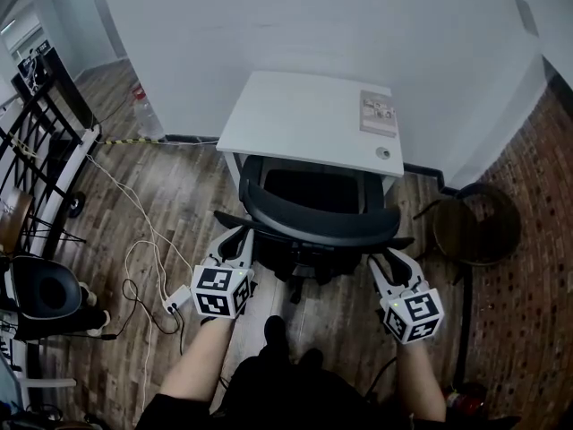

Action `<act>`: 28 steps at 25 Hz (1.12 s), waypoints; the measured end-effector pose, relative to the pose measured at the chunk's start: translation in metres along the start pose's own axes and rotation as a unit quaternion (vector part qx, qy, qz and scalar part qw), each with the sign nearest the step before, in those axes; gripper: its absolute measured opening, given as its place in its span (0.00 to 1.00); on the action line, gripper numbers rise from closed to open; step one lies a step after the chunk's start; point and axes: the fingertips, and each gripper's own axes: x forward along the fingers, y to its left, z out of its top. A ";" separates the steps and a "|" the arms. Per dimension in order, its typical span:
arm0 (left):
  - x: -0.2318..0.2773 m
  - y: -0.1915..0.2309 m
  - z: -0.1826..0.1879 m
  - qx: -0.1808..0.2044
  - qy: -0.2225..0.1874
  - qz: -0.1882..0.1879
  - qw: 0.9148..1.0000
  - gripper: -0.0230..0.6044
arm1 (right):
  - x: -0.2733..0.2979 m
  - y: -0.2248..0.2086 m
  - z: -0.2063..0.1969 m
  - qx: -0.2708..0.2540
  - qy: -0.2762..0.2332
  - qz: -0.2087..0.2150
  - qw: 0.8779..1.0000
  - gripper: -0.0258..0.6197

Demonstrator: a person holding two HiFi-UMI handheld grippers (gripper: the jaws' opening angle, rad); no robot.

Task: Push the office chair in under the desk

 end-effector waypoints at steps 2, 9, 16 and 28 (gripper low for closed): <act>0.001 -0.010 0.004 0.005 0.000 -0.012 1.000 0.06 | -0.006 0.001 0.009 -0.005 -0.013 -0.002 1.000 0.22; -0.016 -0.024 0.031 0.023 -0.008 -0.019 1.000 0.06 | -0.046 -0.027 0.029 0.019 -0.060 -0.030 0.998 0.09; -0.038 -0.015 0.049 0.014 -0.021 0.003 1.000 0.06 | -0.068 -0.030 0.061 0.046 -0.130 -0.012 0.990 0.05; -0.011 0.040 0.120 0.041 -0.073 -0.015 0.996 0.06 | -0.017 -0.045 0.142 0.036 -0.175 -0.107 0.978 0.04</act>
